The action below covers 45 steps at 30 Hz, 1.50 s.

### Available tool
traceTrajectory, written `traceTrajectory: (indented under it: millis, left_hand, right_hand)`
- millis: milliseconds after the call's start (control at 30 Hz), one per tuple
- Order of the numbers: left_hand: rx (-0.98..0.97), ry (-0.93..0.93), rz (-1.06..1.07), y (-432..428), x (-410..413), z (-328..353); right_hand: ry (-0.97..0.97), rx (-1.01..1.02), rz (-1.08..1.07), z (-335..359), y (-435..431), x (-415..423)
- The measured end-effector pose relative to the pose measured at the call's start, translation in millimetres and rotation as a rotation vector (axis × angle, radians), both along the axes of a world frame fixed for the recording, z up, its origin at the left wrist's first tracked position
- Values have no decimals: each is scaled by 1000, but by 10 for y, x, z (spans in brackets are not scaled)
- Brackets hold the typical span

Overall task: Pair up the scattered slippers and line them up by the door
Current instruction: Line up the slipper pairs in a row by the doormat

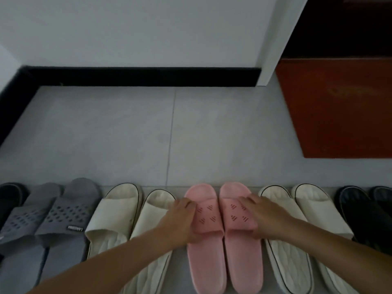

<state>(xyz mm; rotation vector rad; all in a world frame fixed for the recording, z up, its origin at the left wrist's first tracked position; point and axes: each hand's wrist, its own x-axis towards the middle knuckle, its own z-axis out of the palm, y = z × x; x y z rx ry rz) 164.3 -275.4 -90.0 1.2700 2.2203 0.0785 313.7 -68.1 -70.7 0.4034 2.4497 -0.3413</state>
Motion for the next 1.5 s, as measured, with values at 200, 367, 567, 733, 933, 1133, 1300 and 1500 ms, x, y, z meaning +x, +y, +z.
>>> traceTrajectory:
  millis: [200,367,567,733,933,1133,1300,1500]
  left_hand:
    - [46,-5,-35,-38,-3,-72]
    - [87,-130,-51,-161,-147,128]
    - [-92,-2,-6,-791,-859,155]
    - [-163,105,9,-1279,-1103,154]
    - [-120,105,127,-1295,-1040,121]
    - [-163,102,208,-1331,-870,105]
    - [-185,86,153,-1377,-898,109]
    - [-118,85,80,-1380,-980,120]
  right_hand:
    - [-45,114,-23,71,-194,-48]
    - [-163,123,-78,216,-392,-84]
    - [227,-52,154,162,-1030,-780]
    - [236,-143,308,27,-1488,-1348]
    - [134,-155,362,-101,-1694,-1410]
    - [163,-222,396,-128,-1569,-1442]
    - [173,-191,424,-162,-1512,-1473]
    - [210,-94,408,-171,-1576,-1428]
